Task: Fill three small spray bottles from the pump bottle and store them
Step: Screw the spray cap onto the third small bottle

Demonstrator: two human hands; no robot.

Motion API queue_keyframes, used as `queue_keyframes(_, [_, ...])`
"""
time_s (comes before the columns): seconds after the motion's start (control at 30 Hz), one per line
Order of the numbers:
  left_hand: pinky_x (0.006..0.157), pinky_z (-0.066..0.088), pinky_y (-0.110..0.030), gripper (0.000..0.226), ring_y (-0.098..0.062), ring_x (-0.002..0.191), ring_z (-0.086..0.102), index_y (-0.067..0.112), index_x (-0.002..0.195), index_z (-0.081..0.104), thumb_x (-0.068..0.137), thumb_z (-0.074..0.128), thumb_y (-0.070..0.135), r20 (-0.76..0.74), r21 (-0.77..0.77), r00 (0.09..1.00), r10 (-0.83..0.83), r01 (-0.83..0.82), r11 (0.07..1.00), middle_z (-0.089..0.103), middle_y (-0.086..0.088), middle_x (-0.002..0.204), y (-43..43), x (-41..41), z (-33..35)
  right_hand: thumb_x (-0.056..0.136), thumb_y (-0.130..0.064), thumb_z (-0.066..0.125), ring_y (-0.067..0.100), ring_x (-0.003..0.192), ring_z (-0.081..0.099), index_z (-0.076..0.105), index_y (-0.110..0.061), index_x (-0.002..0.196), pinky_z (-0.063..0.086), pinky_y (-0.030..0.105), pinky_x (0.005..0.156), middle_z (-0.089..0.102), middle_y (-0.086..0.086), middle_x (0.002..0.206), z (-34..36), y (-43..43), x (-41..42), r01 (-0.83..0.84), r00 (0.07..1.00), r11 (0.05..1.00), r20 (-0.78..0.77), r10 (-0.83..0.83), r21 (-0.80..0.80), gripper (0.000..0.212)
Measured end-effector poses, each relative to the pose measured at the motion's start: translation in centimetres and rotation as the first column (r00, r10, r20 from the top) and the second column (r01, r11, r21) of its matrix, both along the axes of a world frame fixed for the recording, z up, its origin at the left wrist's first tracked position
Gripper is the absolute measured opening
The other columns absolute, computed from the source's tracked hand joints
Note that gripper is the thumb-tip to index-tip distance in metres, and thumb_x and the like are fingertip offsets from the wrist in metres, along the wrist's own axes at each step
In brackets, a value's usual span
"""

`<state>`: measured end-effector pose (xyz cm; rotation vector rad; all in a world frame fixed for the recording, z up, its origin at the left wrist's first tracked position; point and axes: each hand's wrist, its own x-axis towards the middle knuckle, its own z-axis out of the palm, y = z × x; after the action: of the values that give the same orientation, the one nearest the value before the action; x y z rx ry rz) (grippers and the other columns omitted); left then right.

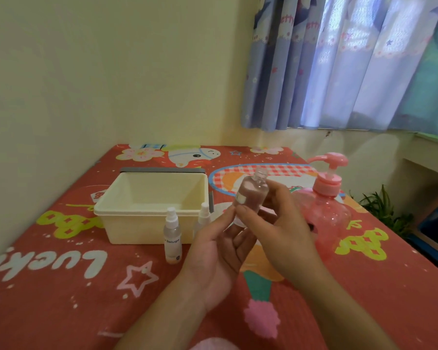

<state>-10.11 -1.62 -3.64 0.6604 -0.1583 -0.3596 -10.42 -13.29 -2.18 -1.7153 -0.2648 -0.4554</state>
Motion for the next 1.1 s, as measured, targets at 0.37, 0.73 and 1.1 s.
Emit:
queue_keyframes(0.37, [0.075, 0.055, -0.018, 0.020, -0.009, 0.091, 0.073, 0.028, 0.112, 0.067, 0.094, 0.057, 0.024, 0.388, 0.619, 0.919, 0.064, -0.311, 0.721, 0.076, 0.003, 0.103, 3.1, 0.1, -2.0, 0.081, 0.002, 0.076, 0.010, 0.093, 0.069, 0.062, -0.019, 0.109, 0.056, 0.026, 0.077, 0.073, -0.005, 0.099, -3.4, -0.4, 0.1, -0.042, 0.997, 0.994, -0.065, 0.049, 0.106, 0.038])
queue_keyframes(0.73, [0.088, 0.053, -0.024, 0.024, -0.003, 0.103, 0.066, 0.033, 0.107, 0.072, 0.084, 0.067, 0.035, 0.718, 0.687, 0.678, -0.154, -0.655, 0.315, 0.070, 0.022, 0.106, 8.9, -1.8, -5.4, 0.082, -0.017, 0.081, 0.010, 0.095, 0.071, 0.061, -0.039, 0.106, 0.055, 0.029, 0.081, 0.072, -0.011, 0.107, -8.7, 0.6, -0.6, -0.071, 0.984, 0.997, -0.167, 0.066, -0.023, 0.039])
queue_keyframes(1.1, [0.091, 0.037, -0.011, 0.033, 0.009, 0.105, 0.050, 0.038, 0.108, 0.065, 0.079, 0.069, 0.054, 0.552, 0.734, 0.480, -0.682, -0.667, 0.124, 0.053, 0.027, 0.108, 11.4, -2.9, -6.6, 0.078, -0.001, 0.080, -0.006, 0.096, 0.065, 0.058, -0.028, 0.112, 0.054, 0.020, 0.084, 0.060, -0.040, 0.105, -10.3, 1.6, -1.0, -0.107, 0.981, 0.979, -0.176, 0.076, -0.172, 0.049])
